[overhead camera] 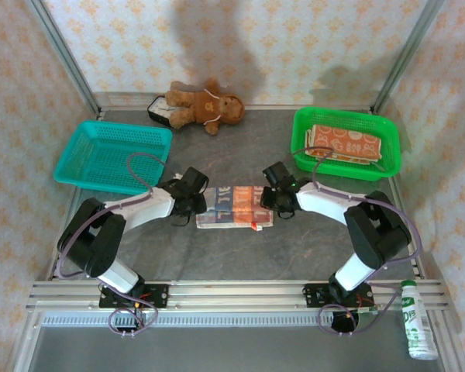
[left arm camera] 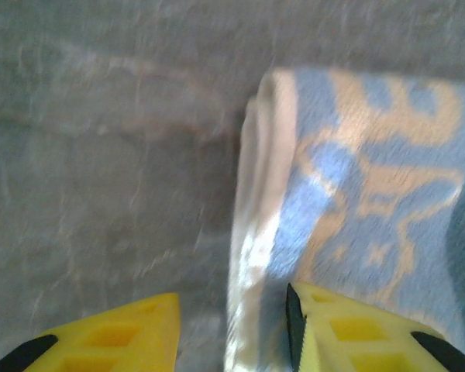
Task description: Fold and stack the towels
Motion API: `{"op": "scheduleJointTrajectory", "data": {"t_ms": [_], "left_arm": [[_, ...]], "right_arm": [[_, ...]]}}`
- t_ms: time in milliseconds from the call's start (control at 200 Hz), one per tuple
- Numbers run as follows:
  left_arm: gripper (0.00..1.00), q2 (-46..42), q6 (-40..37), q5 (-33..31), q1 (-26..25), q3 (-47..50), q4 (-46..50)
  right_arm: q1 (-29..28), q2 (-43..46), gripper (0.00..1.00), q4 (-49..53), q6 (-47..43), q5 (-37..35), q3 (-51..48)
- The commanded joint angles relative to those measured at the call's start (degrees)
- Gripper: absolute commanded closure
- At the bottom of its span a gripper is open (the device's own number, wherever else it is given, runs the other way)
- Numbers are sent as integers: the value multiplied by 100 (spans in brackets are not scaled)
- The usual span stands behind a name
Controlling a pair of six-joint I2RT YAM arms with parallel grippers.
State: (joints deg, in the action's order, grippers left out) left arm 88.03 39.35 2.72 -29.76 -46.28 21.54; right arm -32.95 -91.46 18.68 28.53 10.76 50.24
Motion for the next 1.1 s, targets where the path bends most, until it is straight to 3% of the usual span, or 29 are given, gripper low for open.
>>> {"op": "scheduleJointTrajectory", "data": {"t_ms": [0,190,450,796,861,1096], "left_arm": [[59,-475,148,-12,-178,255,283],[59,-803,248,-25,-171,233,370],[68,-295,489,204,5,-125,246],[71,-93,420,203,71,-68,-29],[78,-104,439,225,75,-44,-86],[78,-50,457,318,70,2,-181]], "right_arm": [[34,313,68,207,56,-90,-163],[33,456,68,311,29,-62,-172],[40,283,71,243,51,32,-23],[42,132,75,120,24,130,3],[43,108,75,106,27,132,4],[43,64,77,31,41,168,-7]]}}
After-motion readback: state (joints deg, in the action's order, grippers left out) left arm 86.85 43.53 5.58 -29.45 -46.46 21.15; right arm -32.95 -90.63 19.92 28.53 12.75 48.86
